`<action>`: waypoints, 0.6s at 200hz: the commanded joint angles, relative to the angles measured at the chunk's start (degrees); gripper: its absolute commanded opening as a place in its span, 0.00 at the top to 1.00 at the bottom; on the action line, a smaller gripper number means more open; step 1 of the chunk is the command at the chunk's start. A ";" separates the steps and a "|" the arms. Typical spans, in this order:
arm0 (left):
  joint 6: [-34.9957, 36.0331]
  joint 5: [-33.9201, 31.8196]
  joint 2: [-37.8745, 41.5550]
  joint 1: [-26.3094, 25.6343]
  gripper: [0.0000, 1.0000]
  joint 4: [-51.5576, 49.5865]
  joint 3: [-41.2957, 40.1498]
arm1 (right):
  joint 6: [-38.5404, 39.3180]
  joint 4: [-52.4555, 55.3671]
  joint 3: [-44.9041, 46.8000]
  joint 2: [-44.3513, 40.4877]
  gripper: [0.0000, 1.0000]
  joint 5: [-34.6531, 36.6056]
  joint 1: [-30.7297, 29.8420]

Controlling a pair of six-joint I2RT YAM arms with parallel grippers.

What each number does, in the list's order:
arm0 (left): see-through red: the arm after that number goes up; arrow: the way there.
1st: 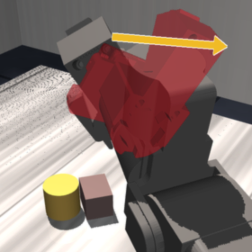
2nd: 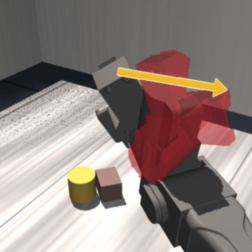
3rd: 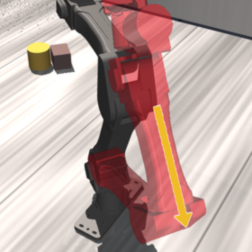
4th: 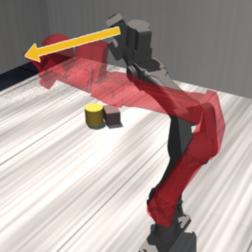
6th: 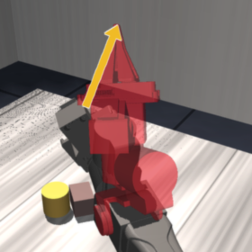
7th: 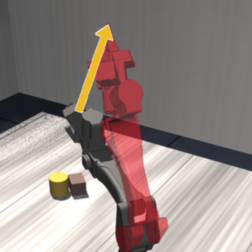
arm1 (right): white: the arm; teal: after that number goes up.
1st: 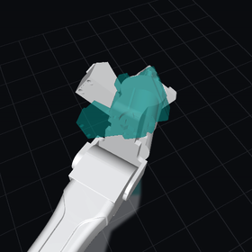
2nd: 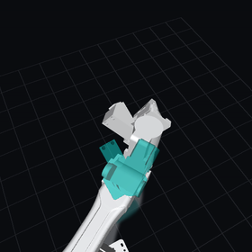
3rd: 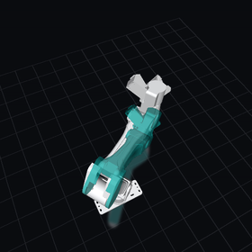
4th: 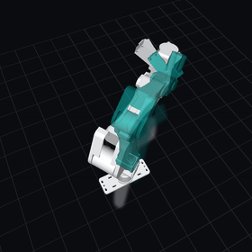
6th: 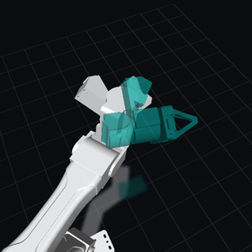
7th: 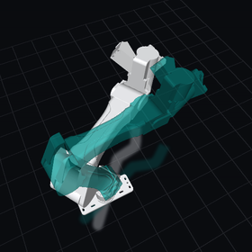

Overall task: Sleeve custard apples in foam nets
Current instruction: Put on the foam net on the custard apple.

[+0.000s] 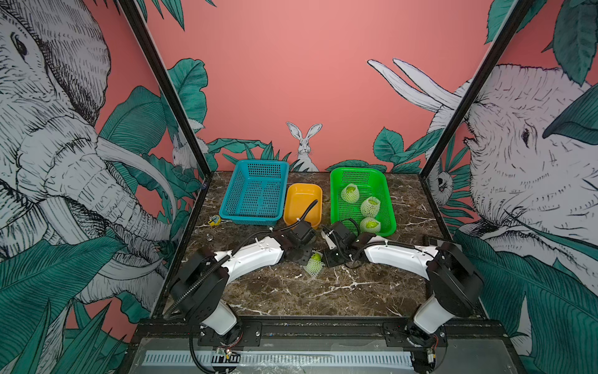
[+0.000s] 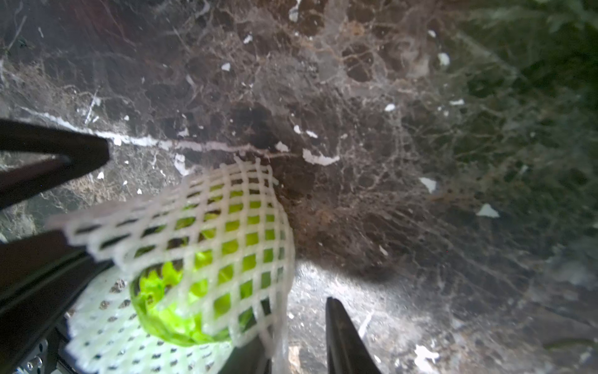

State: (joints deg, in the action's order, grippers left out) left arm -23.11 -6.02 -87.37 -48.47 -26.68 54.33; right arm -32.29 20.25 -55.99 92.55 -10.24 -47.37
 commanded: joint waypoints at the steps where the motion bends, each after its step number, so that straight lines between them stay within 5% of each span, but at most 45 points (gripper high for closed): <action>1: -0.64 1.24 3.88 0.19 0.44 0.49 0.06 | 0.89 -1.12 -0.99 -4.55 0.63 -0.84 0.17; 66: -2.07 0.84 8.73 2.37 0.29 1.09 -0.09 | 2.27 -3.44 1.35 -9.39 0.28 -3.82 1.48; 88: -2.99 -0.97 10.99 4.08 0.14 1.74 -1.35 | 2.83 -4.24 2.84 -11.72 0.02 -4.52 1.18; 99: -3.36 -0.91 12.21 5.64 0.01 2.80 -2.30 | 2.50 -5.48 4.20 -13.15 0.01 -4.61 0.52; 120: -3.75 1.02 13.88 9.53 0.01 5.56 -4.22 | 2.41 -6.01 6.09 -14.89 0.01 -2.55 -1.49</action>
State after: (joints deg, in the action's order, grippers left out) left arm -25.56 -5.30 -76.23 -42.68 -23.90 52.58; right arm -30.20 16.27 -51.62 80.18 -13.98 -46.76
